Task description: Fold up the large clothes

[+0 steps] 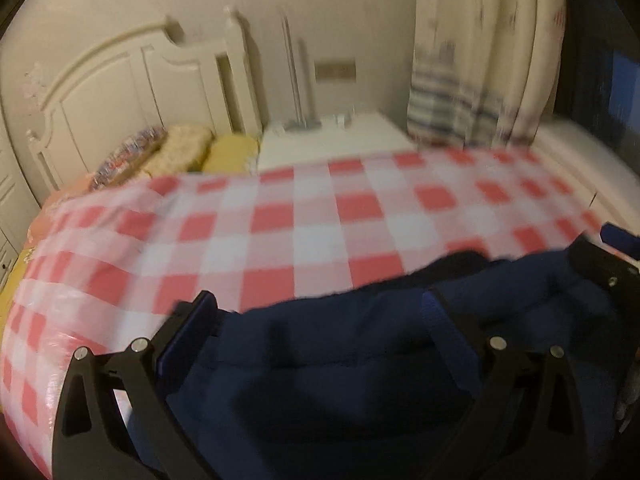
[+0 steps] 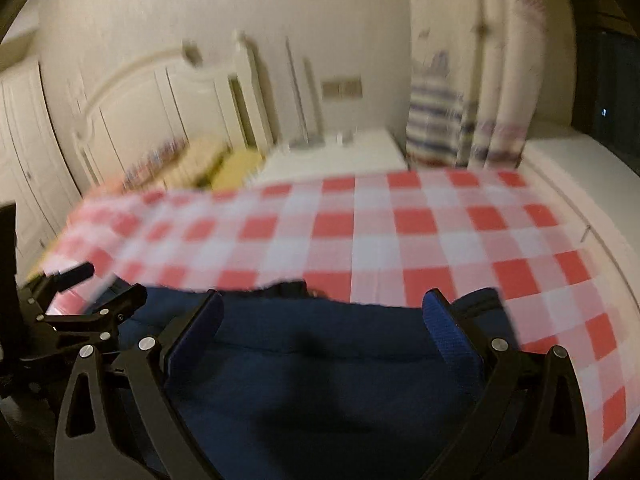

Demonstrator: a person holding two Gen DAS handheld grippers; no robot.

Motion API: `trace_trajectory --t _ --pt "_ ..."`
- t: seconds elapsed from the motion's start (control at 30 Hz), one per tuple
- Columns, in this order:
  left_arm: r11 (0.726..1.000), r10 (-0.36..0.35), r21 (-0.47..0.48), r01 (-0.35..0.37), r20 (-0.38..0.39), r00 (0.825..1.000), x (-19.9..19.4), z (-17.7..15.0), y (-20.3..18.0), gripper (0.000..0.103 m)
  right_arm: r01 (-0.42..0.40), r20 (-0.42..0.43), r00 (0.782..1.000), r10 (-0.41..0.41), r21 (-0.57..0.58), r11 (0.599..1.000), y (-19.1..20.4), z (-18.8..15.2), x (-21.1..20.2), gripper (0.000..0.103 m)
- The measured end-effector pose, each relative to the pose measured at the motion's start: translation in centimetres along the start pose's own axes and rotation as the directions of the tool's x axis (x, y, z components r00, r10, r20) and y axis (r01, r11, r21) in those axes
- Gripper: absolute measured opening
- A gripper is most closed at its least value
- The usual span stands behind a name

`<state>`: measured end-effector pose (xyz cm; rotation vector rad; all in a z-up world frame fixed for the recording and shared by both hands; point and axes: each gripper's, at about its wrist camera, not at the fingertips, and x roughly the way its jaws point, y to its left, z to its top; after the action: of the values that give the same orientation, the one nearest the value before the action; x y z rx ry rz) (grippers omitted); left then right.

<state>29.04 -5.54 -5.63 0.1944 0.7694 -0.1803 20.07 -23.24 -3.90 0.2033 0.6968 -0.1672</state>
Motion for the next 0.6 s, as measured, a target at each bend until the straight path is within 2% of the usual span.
trace_trajectory --t 0.07,0.13,0.27,0.6 --pt "1.000 -0.019 -0.010 0.018 -0.092 0.996 3.0 -0.7 -0.1 0.101 -0.001 -0.099 0.995 0.001 -0.005 1.000 -0.1 -0.5 3.2 0.098" --pt "0.999 -0.041 -0.042 0.035 -0.151 0.988 4.9 -1.2 0.2 0.101 -0.010 -0.186 0.983 0.011 0.009 1.000 -0.4 -1.2 5.8 0.098" --pt "0.998 -0.052 -0.052 0.045 -0.137 0.989 5.4 -2.0 0.3 0.101 -0.002 -0.193 0.981 0.000 -0.010 1.000 0.0 -2.0 6.3 0.099" --pt "1.000 -0.003 -0.017 0.001 -0.117 0.993 5.5 -2.4 -0.4 0.101 0.066 -0.213 0.973 -0.083 -0.087 0.994 1.3 -2.5 7.3 0.099"
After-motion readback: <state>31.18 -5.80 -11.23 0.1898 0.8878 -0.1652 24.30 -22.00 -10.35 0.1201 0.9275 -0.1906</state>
